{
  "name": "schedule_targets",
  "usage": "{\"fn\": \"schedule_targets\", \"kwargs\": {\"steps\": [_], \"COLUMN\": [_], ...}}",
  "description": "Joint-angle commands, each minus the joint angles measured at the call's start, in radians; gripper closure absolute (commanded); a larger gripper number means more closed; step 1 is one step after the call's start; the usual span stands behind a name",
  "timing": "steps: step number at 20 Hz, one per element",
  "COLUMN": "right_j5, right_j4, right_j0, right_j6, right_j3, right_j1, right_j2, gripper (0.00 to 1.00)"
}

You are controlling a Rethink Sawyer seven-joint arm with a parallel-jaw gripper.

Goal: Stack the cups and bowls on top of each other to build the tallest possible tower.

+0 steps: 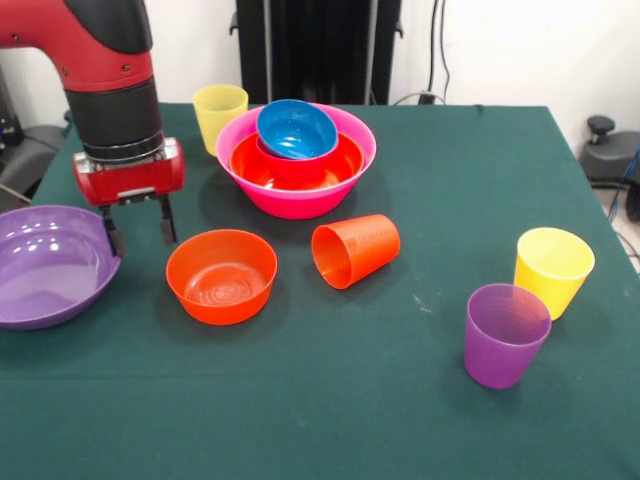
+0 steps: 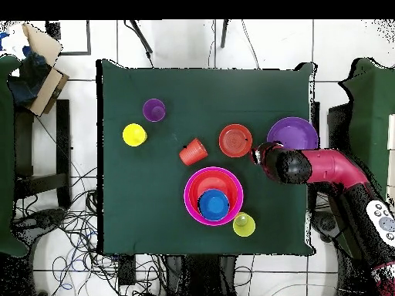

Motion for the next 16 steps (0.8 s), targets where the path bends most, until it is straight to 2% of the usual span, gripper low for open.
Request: {"fn": "schedule_targets", "kwargs": {"steps": [1, 10, 16], "right_j5": [0.042, 0.06, 0.049], "right_j4": [-0.048, -0.032, -0.041], "right_j0": [-0.004, -0.006, 0.003], "right_j6": [-0.193, -0.194, -0.178], "right_j3": [-0.092, -0.068, -0.068], "right_j1": [0.004, -0.04, -0.039], "right_j2": [-0.039, -0.029, -0.035], "gripper": [0.0, 0.0, 0.0]}}
